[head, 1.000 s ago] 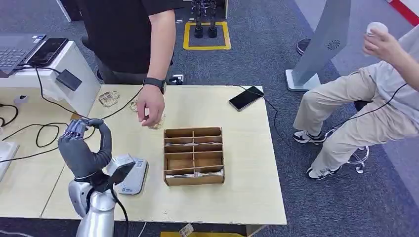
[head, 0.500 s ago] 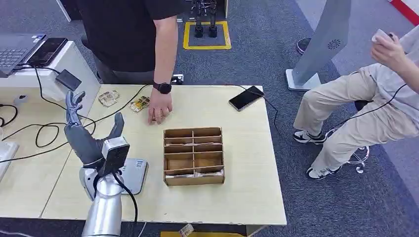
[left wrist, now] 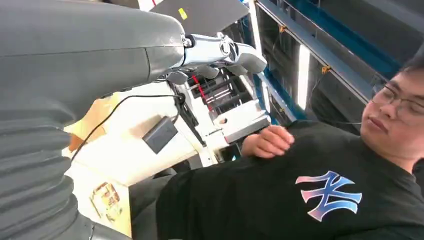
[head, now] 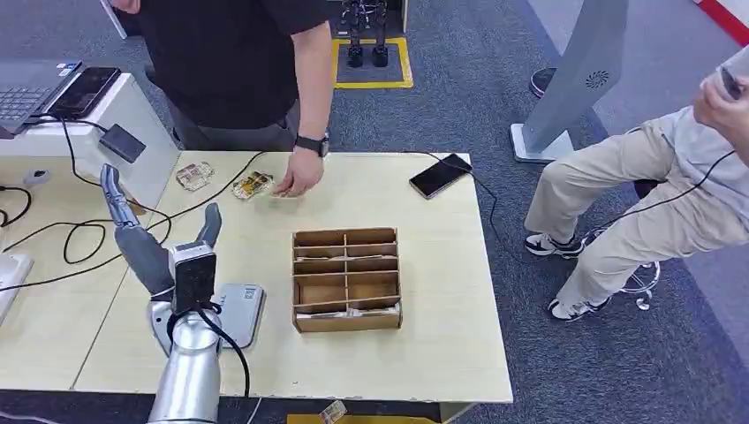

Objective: Pass the card to the sensor for recognition and then transmit it.

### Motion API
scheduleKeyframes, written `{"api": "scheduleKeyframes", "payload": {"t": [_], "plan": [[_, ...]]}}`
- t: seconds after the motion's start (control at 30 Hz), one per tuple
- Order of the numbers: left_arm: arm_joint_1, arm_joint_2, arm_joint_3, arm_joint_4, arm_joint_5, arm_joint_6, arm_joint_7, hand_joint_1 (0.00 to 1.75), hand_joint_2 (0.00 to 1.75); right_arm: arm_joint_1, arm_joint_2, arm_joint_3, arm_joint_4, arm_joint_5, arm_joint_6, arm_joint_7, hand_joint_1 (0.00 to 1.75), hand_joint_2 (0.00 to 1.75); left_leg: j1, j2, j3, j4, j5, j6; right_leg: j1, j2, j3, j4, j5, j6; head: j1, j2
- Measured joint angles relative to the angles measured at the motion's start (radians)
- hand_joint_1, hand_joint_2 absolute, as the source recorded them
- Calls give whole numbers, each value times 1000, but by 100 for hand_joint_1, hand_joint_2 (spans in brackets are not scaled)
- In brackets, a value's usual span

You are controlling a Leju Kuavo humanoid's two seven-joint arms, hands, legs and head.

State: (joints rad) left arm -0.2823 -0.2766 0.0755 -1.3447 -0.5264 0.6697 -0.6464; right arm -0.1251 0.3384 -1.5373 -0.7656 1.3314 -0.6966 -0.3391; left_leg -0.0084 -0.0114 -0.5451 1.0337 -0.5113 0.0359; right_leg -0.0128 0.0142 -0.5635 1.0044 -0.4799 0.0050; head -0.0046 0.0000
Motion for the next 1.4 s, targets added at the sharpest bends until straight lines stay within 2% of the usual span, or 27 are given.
{"api": "scheduleKeyframes", "payload": {"t": [0.03, 0.13, 0.17, 0.27, 0.3, 0.37, 0.4, 0.63, 0.87, 1.2, 1.33, 1.4], "plan": [[0, 1, -4, 0, 55, -30, 29, 0, 175, 0, 0, 0, 0, -5, 0, 2, 0, 175, 0, 0, 0, 0, 0, 0, 0, 0, 0, 0, 0, 0, 0, 0], [7, 13, -59, 2, 264, -173, 163, 0, 175, 1, 0, 0, 0, -39, 0, 5, 0, 175, 0, -1, 0, 0, 0, 0, 0, -1, 0, 0, 0, 0, 0, 0], [22, 21, -87, 1, 309, -209, 177, 0, 175, 1, 0, 0, 0, -48, 0, 8, 0, 175, 0, -1, -1, 0, 0, 0, 0, -1, 0, 0, 0, 0, 0, 0], [53, 30, -134, -21, 461, -248, 195, 0, 175, 4, 0, 0, -5, -64, 0, 12, 0, 175, 0, 1, -1, 0, 0, 0, 0, 1, 0, 0, 0, 0, 0, 0], [64, 34, -145, -38, 554, -282, 227, 0, 0, 5, 0, 0, -7, -71, 0, 18, 0, 175, 0, 0, -1, 0, 0, 0, 0, 1, 0, 0, 0, 0, 0, 0], [94, 45, -164, -68, 664, -332, 248, 0, 0, 5, 0, 0, -13, -81, 0, 23, 0, 175, 0, 0, -1, 0, 0, 0, 0, 0, 0, 0, 0, 0, 0, 0], [108, 48, -172, -84, 711, -349, 250, 0, 175, 5, 0, 0, -16, -84, 0, 26, 0, 175, 0, 0, -1, 0, 0, 0, 0, 1, 0, 0, 0, 0, 0, 0], [204, 81, -225, -210, 795, -404, 203, 0, 175, 7, 0, 0, -35, -98, 0, 40, 0, 175, 0, 0, -1, 0, 0, 0, 0, 0, 0, 0, -1, 1, 0, 0], [288, 124, -305, -310, 756, -470, 135, 0, 175, 10, 0, 0, -48, -96, 0, 50, 0, 175, 0, 0, -1, 0, 0, 0, 0, 0, 0, 0, -1, 1, 0, 0], [322, 161, -362, -357, 716, -480, 113, 0, 175, 11, 0, 0, -53, -90, 0, 52, 0, 175, 0, 0, -1, 0, 0, 0, 0, 0, 0, 0, -1, 0, 0, 0], [329, 173, -391, -357, 609, -421, 86, 0, 175, 11, 0, 0, -53, -81, 0, 50, 0, 175, 0, 0, -1, 0, 0, 0, 0, 0, 0, 0, -1, 0, 0, 0], [330, 177, -404, -357, 499, -340, 66, 0, 175, 11, 0, 0, -53, -73, 0, 52, 0, 175, 0, 0, -1, 0, 0, 0, 0, 0, 0, 0, -1, 0, 0, 0]]}}
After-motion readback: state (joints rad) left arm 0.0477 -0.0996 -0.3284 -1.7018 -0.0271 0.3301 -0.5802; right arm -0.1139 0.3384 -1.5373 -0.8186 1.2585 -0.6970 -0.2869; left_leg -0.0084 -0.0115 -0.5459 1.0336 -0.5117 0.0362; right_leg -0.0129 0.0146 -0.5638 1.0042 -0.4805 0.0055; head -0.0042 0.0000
